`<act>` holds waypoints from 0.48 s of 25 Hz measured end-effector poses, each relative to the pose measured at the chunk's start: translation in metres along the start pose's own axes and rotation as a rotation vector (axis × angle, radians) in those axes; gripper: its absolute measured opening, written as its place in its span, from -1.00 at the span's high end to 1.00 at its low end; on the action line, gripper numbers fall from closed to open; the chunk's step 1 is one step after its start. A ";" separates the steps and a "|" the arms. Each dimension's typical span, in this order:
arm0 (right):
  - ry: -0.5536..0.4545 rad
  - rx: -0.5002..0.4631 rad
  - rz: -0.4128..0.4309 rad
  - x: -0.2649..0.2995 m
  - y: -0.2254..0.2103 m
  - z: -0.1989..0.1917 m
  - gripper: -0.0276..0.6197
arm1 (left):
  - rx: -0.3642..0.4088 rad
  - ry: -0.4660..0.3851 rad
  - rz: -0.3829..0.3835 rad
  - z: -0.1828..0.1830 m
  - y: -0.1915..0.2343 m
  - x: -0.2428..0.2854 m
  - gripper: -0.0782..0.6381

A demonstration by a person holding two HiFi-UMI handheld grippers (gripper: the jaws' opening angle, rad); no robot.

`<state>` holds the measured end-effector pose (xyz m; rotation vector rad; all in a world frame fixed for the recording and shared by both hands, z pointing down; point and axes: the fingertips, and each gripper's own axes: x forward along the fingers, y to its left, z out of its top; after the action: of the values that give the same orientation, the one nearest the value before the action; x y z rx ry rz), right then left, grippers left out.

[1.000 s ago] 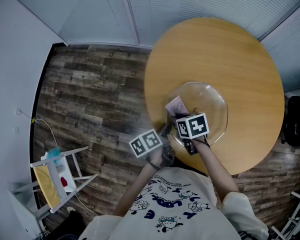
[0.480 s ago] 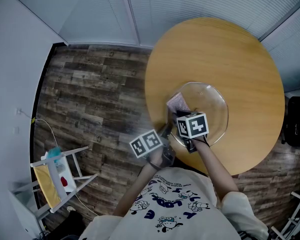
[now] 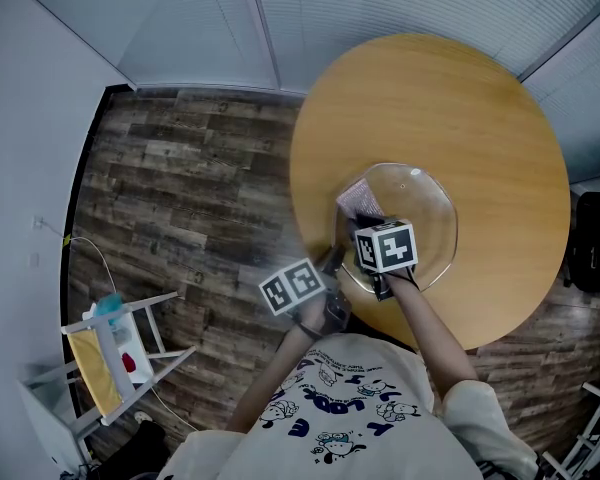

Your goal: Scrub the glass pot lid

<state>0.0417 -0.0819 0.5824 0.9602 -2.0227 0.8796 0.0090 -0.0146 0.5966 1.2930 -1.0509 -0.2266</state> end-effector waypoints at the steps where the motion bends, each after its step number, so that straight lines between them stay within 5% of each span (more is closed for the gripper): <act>1: -0.002 0.003 -0.003 0.001 -0.001 -0.001 0.68 | 0.000 0.000 0.000 0.000 0.000 0.000 0.58; 12: -0.023 0.008 -0.040 0.002 -0.018 0.005 0.68 | 0.004 0.005 -0.003 -0.001 -0.001 -0.001 0.58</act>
<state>0.0538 -0.0957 0.5864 1.0161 -2.0134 0.8600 0.0091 -0.0134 0.5953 1.2981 -1.0454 -0.2241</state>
